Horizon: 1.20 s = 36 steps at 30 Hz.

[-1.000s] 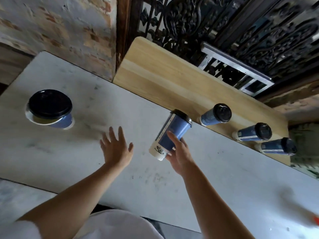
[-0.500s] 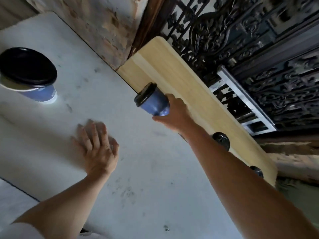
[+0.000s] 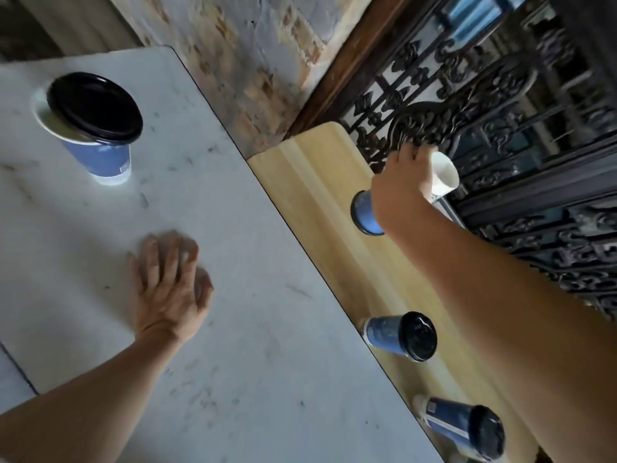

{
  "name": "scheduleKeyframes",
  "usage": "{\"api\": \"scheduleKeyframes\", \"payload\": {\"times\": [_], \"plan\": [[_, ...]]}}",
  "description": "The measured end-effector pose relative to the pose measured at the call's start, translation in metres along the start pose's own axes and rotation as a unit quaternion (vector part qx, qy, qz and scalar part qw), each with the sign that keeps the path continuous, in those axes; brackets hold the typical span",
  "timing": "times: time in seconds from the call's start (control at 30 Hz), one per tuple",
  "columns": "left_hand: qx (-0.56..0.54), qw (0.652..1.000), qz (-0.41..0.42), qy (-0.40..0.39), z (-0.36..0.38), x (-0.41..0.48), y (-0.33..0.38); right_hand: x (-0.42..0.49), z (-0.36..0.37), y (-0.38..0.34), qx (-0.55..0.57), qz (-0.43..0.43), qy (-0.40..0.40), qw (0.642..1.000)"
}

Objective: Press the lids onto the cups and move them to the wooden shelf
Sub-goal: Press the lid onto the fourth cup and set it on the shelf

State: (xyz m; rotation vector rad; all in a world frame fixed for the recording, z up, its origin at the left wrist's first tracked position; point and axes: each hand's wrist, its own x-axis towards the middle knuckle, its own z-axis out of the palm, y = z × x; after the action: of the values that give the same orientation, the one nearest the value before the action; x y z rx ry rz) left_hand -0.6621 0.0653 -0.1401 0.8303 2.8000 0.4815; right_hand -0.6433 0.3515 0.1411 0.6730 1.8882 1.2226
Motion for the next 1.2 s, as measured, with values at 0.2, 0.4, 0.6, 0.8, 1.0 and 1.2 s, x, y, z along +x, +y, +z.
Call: {"api": "scheduleKeyframes", "payload": {"times": [0.2,0.4,0.6,0.8,1.0,1.2], "plan": [[0.026,1.000,0.000,-0.003,0.001,0.001,-0.001,-0.016,0.003,-0.025,0.020,-0.160,-0.252,0.954],[0.027,1.000,-0.008,-0.011,-0.001,0.001,0.000,-0.002,-0.016,-0.042,0.279,-0.286,-0.336,0.853],[0.034,0.999,-0.003,-0.014,-0.002,0.002,0.000,0.009,-0.009,-0.063,0.434,-0.119,-0.054,0.891],[0.033,0.999,-0.009,-0.023,-0.005,0.001,0.002,0.011,0.001,-0.041,0.129,-0.018,-0.124,0.984],[0.037,0.999,-0.008,-0.029,-0.008,0.001,0.004,0.010,0.004,-0.035,0.085,-0.181,-0.405,0.892],[0.029,0.999,-0.006,-0.027,-0.009,0.001,0.005,0.009,0.015,-0.046,0.563,-0.270,-0.417,0.660]]}}
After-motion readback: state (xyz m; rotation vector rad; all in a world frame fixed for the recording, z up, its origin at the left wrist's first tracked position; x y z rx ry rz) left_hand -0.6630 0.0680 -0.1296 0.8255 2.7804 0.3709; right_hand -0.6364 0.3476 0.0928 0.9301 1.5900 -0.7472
